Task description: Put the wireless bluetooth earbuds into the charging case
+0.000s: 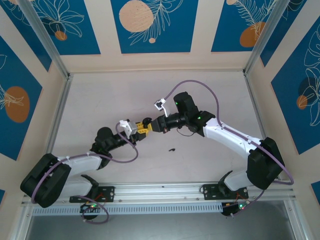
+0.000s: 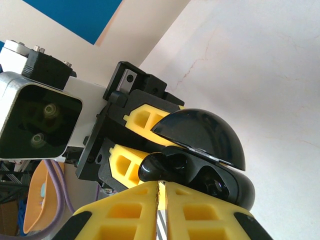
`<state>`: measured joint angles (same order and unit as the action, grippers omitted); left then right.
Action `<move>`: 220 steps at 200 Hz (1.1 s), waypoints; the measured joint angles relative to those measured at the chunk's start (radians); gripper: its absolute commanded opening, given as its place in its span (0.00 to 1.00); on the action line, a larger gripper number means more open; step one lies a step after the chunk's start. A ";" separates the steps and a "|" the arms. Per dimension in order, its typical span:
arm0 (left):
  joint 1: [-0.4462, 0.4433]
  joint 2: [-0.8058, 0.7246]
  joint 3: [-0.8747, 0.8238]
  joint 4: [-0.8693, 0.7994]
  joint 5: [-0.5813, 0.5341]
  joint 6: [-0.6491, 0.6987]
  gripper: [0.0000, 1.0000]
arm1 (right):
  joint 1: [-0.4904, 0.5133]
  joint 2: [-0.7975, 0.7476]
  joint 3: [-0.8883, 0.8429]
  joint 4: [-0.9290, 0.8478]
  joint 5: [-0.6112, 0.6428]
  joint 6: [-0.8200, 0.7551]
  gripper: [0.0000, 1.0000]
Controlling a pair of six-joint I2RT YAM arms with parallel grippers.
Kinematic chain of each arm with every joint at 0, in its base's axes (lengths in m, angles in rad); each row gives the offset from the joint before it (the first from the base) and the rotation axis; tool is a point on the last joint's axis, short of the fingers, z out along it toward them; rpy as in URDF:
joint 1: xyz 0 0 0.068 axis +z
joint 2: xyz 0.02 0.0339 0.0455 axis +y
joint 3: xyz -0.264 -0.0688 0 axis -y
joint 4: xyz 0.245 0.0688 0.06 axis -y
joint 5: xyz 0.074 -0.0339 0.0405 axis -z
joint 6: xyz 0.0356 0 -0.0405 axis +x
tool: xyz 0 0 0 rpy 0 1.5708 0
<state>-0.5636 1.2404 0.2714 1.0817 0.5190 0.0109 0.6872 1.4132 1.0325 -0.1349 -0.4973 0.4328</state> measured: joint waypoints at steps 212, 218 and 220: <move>0.000 -0.035 0.006 -0.103 -0.023 0.051 0.15 | 0.023 -0.047 0.053 -0.044 0.022 -0.036 0.23; 0.000 -0.035 0.006 -0.103 -0.023 0.051 0.14 | 0.021 -0.058 0.053 -0.046 0.023 -0.038 0.23; 0.000 -0.035 0.006 -0.103 -0.023 0.051 0.15 | 0.020 -0.061 0.053 -0.048 0.023 -0.039 0.23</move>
<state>-0.5636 1.2053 0.2779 0.9787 0.4965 0.0624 0.7071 1.3518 1.0855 -0.1825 -0.4744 0.3939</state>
